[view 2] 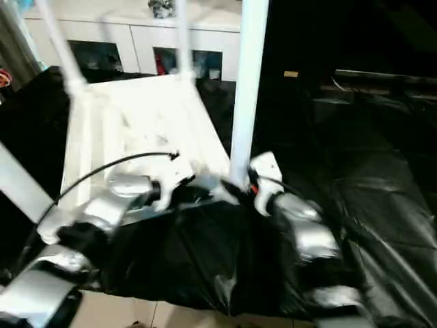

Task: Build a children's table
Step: Rotate leg to tighten

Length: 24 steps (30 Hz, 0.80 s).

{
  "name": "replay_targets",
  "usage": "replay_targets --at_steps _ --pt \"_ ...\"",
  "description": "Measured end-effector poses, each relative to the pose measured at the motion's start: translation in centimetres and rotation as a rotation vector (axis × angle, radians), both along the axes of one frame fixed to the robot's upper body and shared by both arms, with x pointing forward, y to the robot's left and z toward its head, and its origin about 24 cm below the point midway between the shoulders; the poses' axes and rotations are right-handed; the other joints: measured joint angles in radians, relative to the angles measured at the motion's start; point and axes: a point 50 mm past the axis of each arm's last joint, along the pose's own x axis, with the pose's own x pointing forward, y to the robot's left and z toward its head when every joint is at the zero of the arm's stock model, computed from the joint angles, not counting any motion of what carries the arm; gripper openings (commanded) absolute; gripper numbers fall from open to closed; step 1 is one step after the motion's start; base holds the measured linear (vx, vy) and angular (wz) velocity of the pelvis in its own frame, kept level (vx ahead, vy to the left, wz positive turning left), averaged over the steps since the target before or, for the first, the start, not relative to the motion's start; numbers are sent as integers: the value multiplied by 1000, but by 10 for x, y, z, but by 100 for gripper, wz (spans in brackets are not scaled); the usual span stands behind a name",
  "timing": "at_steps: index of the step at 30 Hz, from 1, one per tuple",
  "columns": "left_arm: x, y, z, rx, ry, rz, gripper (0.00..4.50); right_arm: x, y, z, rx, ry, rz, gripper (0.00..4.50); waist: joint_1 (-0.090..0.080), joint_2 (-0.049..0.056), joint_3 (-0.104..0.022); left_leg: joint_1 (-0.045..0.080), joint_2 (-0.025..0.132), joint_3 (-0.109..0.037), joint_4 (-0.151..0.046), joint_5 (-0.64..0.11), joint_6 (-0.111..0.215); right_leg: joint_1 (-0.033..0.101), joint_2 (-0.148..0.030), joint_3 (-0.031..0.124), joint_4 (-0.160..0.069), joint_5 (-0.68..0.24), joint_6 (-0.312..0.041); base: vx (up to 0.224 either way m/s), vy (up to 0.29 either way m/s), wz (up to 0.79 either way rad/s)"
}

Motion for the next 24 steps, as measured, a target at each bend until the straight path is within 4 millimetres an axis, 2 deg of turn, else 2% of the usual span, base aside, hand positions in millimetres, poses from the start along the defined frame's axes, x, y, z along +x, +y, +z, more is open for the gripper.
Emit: replay_targets --at_steps 1,2,4,6,10,19,24 --pt "0 0 0 0 -1 2 0 0 1 0 -1 -3 -6 277 0 1 0 0 0 0 0 0 0 0 0 0 0 0 0 0 0 0" --pt "0 0 0 -1 -1 -3 0 0 1 0 0 -9 -7 312 1 1 -1 0 0 0 0 0 0 0 0 0 0 3 -4 0 0 0" --pt "-1 0 1 -1 0 -13 0 0 1 1 8 -12 1 349 1 2 -1 0 0 0 -1 0 0 0 0 0 0 3 -5 0 0 0" --pt "-1 0 1 -3 -1 -25 0 0 2 2 14 -11 18 357 1 3 0 -1 0 0 -1 0 0 0 0 0 0 3 -5 0 0 0" --pt "-4 5 2 -4 -6 -70 0 -2 0 3 1 -17 93 403 3 4 0 -1 1 0 -2 0 0 -1 0 -1 0 2 -4 0 0 0" --pt "-17 26 3 -13 73 -273 0 -29 -17 7 -50 1 480 403 31 5 1 -3 1 1 -1 0 0 -1 0 -1 0 2 -3 0 0 0" --pt "-22 31 3 -15 117 -354 0 -38 -24 11 -76 37 640 403 34 5 1 -4 1 1 0 0 0 -1 0 -1 0 2 -3 0 0 0"
